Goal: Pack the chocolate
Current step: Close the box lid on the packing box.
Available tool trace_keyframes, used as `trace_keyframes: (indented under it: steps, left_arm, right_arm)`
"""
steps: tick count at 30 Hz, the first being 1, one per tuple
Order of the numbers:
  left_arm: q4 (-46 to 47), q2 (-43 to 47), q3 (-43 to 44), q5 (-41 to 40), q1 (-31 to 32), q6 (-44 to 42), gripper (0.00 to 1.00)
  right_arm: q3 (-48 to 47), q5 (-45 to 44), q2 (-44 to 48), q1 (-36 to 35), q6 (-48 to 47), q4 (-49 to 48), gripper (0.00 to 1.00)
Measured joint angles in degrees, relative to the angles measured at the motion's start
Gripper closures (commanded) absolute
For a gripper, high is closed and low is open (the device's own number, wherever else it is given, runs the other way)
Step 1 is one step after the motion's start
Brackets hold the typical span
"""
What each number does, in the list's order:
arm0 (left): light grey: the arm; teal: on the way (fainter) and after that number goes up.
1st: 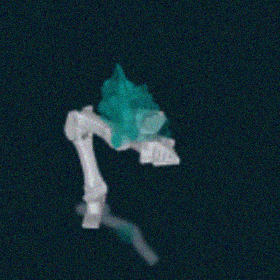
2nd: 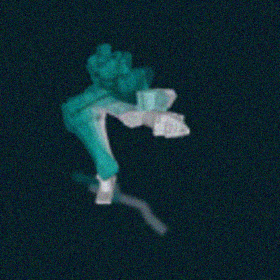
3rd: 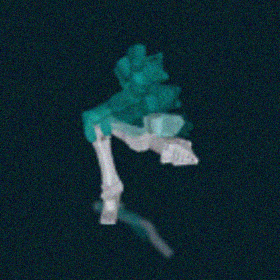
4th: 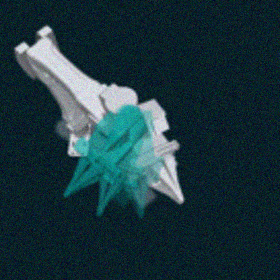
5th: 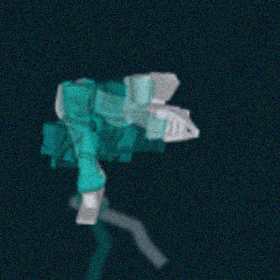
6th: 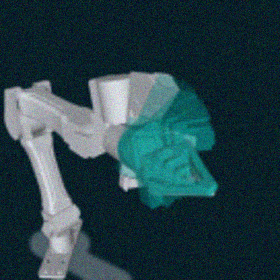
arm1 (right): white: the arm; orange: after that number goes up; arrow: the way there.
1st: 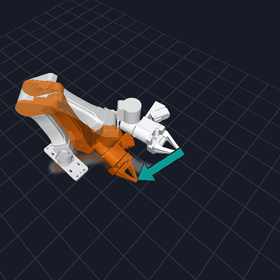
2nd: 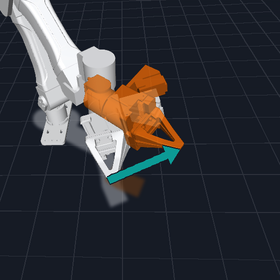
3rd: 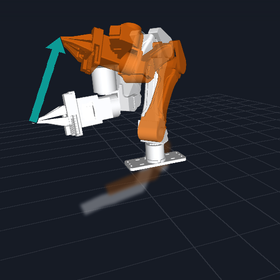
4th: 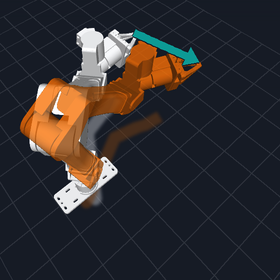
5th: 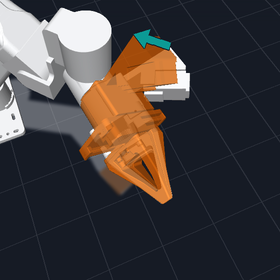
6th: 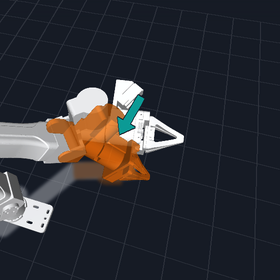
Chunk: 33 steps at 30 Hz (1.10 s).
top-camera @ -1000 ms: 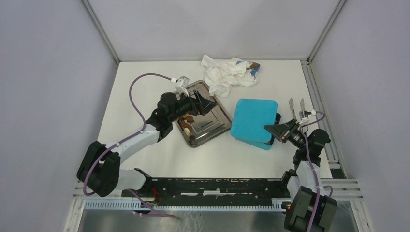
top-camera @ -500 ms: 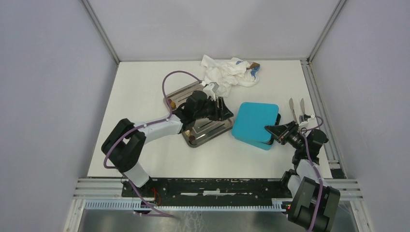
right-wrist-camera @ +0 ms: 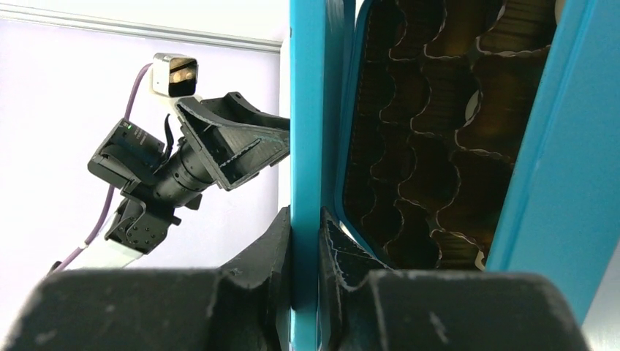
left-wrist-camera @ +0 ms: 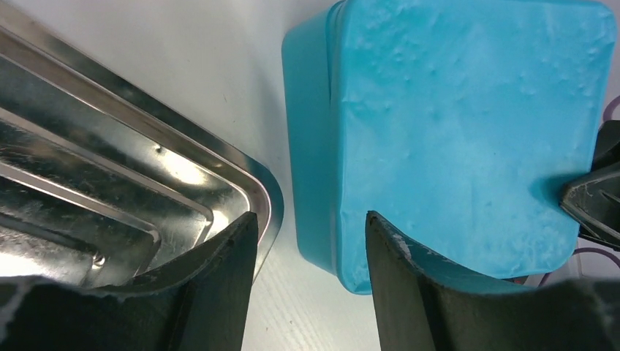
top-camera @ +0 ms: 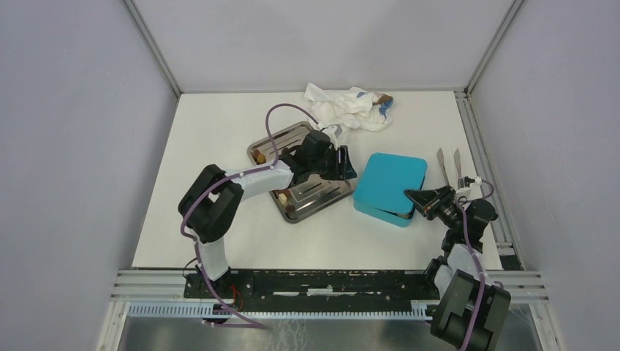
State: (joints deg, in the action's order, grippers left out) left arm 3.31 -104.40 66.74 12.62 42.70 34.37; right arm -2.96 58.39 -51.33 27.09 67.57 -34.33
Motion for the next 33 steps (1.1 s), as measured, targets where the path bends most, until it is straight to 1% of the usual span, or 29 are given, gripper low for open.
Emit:
trace_keyframes:
  steps: [7,13,18,22,29,33]
  left_arm:
    - [-2.56,-4.61,4.61,2.67,1.31,-0.59,0.4]
    - [-3.21,-6.23,5.77,4.68,2.21,-0.74,0.42]
    - [-3.21,-7.04,6.32,5.9,2.86,-0.79,0.43]
    - [-3.32,-8.46,7.58,5.95,3.63,-0.81,0.44]
    - [-5.97,-10.25,10.64,5.03,4.92,-1.29,0.44]
    - [-8.28,-10.38,12.57,3.72,5.33,-2.05,0.44]
  right_arm:
    - [0.04,-0.7,0.94,0.94,-1.95,3.17,0.9]
    - [0.2,-1.66,1.6,1.36,-3.52,5.22,0.82]
    - [0.31,-2.82,2.45,1.55,-5.55,7.08,0.71]
    - [0.33,-4.7,3.34,1.9,-7.82,9.2,0.64]
    - [-1.38,-6.27,4.61,2.58,-14.75,15.74,0.52]
    - [-4.81,-7.76,5.97,3.13,-21.27,21.24,0.37]
